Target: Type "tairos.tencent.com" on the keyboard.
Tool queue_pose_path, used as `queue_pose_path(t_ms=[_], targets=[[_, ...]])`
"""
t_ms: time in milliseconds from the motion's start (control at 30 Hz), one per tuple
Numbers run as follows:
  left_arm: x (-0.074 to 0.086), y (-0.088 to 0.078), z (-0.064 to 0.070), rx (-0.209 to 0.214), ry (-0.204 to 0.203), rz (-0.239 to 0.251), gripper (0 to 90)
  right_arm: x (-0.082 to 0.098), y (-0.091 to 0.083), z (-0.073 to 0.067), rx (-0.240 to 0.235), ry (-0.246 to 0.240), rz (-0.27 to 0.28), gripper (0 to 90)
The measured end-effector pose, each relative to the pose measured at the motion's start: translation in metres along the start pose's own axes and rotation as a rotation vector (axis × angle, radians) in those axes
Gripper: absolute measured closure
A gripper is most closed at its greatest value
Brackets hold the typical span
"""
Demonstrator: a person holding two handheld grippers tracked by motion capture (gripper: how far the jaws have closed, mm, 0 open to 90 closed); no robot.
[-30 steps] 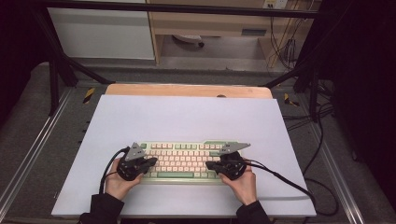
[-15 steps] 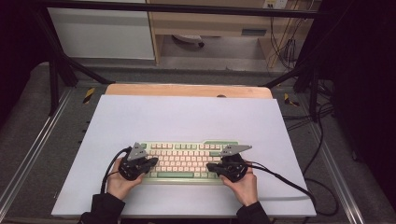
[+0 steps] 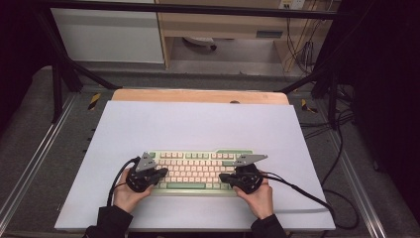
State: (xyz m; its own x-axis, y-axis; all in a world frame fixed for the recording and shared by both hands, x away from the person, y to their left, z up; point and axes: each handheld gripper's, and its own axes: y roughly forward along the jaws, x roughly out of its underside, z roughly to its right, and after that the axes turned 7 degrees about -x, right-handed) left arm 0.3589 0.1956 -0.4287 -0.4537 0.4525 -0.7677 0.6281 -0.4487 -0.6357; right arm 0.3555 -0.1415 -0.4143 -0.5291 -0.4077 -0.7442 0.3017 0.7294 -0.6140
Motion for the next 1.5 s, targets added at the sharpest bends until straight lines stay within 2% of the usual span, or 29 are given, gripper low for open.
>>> queue_pose_path(t_ms=[700,1033,1300,1500], targets=[[0.005,-0.020,-0.011,0.001,-0.025,0.028,89.7,-0.005,0.002,-0.004,0.001,-0.009,0.020,90.0],[0.006,-0.023,-0.014,0.002,-0.034,0.028,89.7,-0.012,0.018,-0.010,-0.003,-0.030,0.003,90.0],[0.007,-0.022,-0.014,0.005,-0.036,0.027,89.7,-0.010,0.031,-0.009,-0.004,-0.024,-0.012,90.0],[0.007,-0.021,-0.014,0.006,-0.033,0.025,89.7,-0.009,0.034,-0.009,-0.009,-0.020,-0.016,90.0]])
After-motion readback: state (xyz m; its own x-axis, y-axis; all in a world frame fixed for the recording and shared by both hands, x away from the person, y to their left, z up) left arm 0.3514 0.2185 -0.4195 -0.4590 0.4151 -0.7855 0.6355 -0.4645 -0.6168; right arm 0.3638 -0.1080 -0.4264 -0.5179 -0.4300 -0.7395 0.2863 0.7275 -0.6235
